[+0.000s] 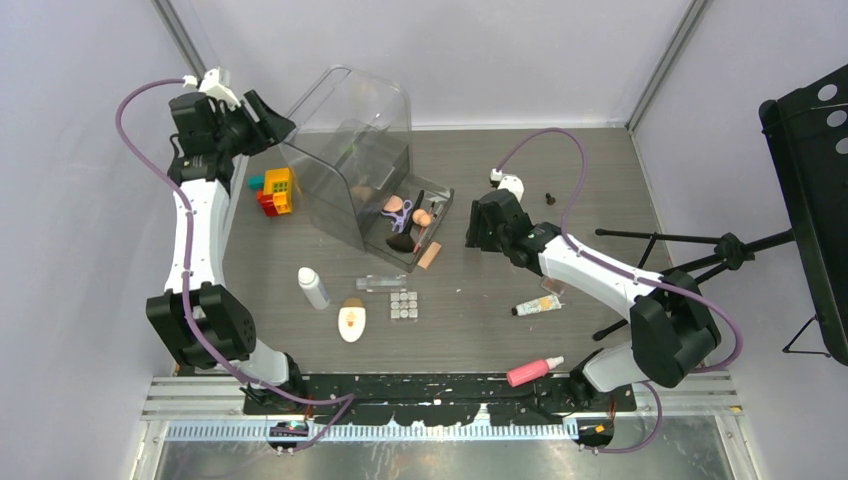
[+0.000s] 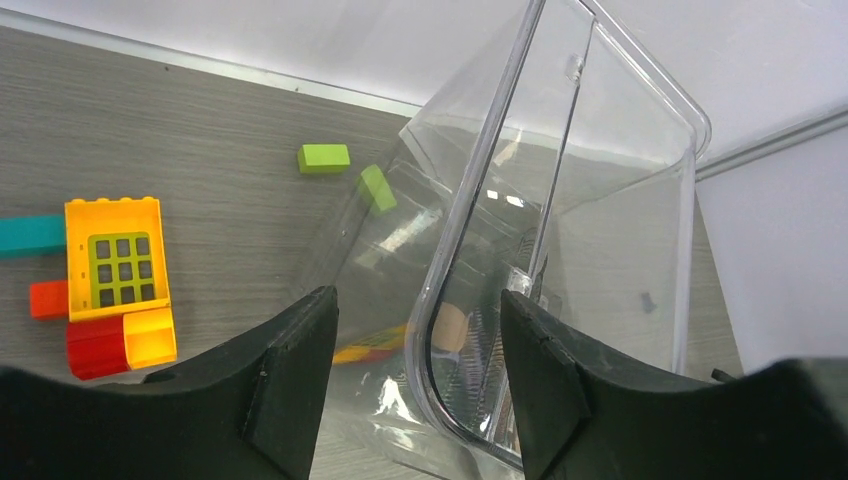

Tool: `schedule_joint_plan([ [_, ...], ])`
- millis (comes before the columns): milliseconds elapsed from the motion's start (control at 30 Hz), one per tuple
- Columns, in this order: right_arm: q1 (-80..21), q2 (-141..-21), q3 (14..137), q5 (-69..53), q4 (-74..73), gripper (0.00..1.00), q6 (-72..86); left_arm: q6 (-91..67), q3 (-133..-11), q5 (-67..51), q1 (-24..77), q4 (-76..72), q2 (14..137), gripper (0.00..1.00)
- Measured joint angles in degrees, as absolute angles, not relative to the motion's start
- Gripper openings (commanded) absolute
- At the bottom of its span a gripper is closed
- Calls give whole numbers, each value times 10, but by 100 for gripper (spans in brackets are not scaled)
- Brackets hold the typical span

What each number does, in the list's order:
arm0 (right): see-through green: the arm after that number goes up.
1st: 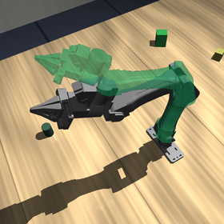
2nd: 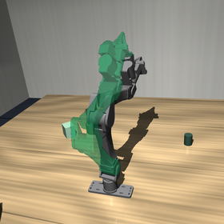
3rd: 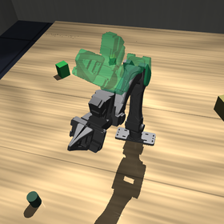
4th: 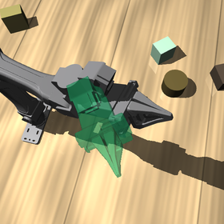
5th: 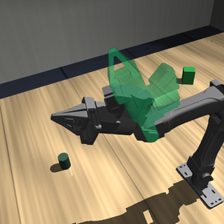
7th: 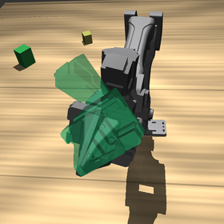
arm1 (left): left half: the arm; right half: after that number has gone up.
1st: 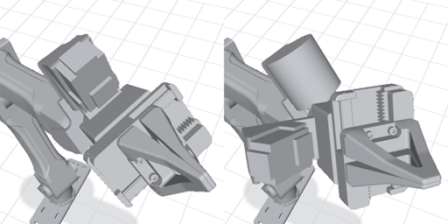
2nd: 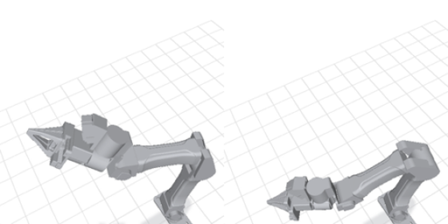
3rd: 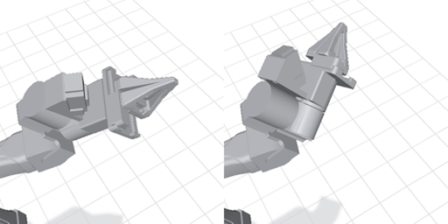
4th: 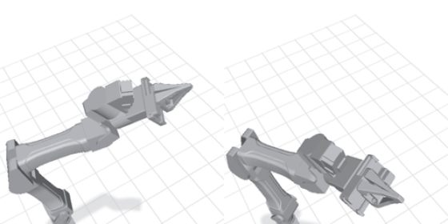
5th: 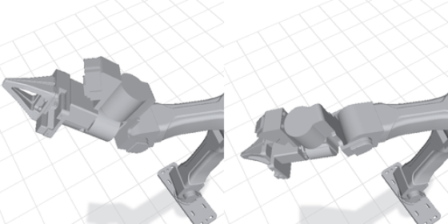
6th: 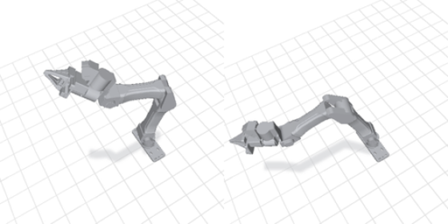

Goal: Organize the makeup
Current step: Close the drawer in the storage box.

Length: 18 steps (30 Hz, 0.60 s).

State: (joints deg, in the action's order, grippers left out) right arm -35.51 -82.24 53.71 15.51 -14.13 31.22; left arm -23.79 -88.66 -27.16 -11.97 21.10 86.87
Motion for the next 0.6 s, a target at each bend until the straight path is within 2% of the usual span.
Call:
schedule_joint_plan([
  [600, -355, -848, 537, 163, -104, 59, 373, -249, -887, -328, -124, 197, 882, 64],
])
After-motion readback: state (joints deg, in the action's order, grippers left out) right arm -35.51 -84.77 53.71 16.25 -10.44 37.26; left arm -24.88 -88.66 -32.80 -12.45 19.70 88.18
